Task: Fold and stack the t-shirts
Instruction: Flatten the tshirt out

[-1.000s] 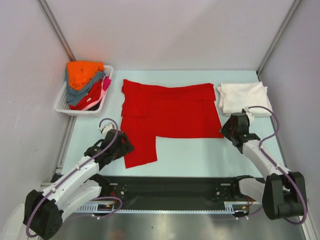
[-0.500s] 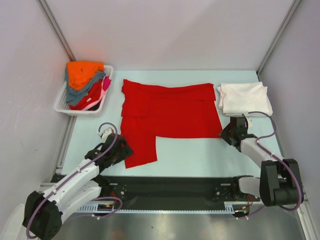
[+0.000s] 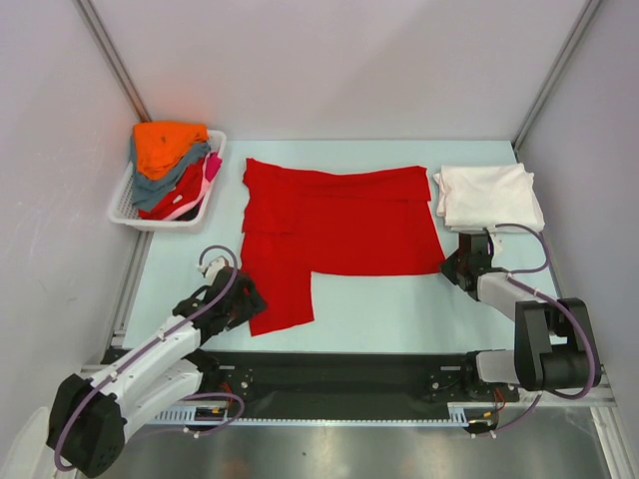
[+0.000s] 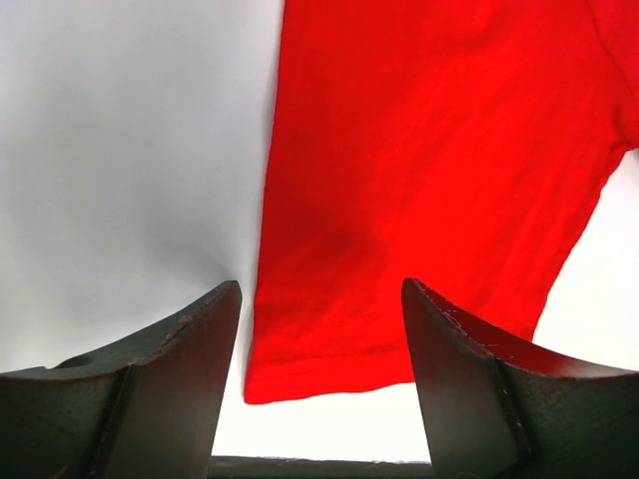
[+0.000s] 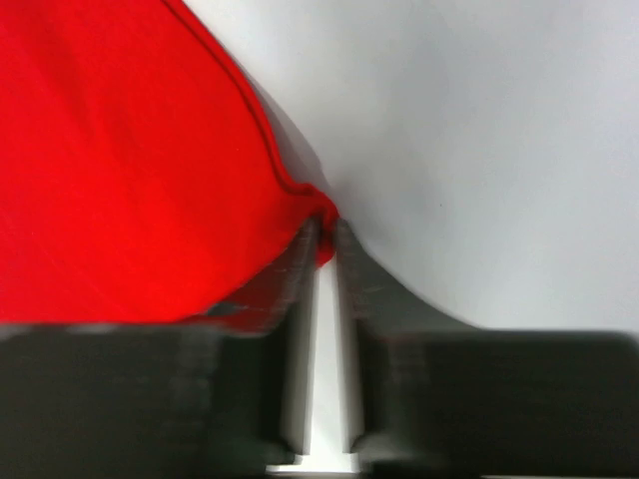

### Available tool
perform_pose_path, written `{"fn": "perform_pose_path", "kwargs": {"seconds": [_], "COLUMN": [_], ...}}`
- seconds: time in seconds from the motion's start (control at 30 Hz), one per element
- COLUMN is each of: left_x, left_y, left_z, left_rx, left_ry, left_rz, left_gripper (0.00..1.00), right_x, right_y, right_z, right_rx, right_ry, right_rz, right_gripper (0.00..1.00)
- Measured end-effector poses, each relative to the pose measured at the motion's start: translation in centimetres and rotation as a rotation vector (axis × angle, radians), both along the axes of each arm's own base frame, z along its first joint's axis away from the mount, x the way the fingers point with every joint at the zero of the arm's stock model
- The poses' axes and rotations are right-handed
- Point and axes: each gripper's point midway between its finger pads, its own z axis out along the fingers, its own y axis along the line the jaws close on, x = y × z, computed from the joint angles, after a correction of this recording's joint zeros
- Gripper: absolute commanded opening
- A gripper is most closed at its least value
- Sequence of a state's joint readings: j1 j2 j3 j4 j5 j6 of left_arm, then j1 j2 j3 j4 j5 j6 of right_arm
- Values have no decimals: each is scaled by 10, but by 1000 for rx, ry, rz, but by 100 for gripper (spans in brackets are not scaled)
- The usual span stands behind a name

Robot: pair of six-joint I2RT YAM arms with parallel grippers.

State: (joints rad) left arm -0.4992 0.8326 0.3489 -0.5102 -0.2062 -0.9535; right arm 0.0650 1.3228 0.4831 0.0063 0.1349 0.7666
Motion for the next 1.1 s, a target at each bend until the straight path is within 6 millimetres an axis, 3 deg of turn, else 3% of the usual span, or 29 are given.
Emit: {"fn": "perform_pose_path", "kwargs": {"seconds": [0.1,0.47,0.87,1.03,1.1], "left_x": [3,1,-29,-35,-36], "left_y": [-1,-2,-9,-13,-13], "left_z": [0,0,-4,-6,-7], "left_rx": [-4,-14,-20,-12,0], "left_ry": [-6,0,72,88,94], "left_rz": [0,16,-14,-20,-18], "left_gripper": [72,68,61,52,40], "right_x": [-1,-2,-2,-2,-2], "right_y": [0,-1,-1,0,0], "right_z": [-1,-2,-2,-2,-2], "right_rx": [-1,-10,-9,-8,-6], "right_ry": [2,-9,-11,-12,-12], "right_rz": [0,-5,-4,-3,-1], "right_gripper": [1,0,0,0,0]}}
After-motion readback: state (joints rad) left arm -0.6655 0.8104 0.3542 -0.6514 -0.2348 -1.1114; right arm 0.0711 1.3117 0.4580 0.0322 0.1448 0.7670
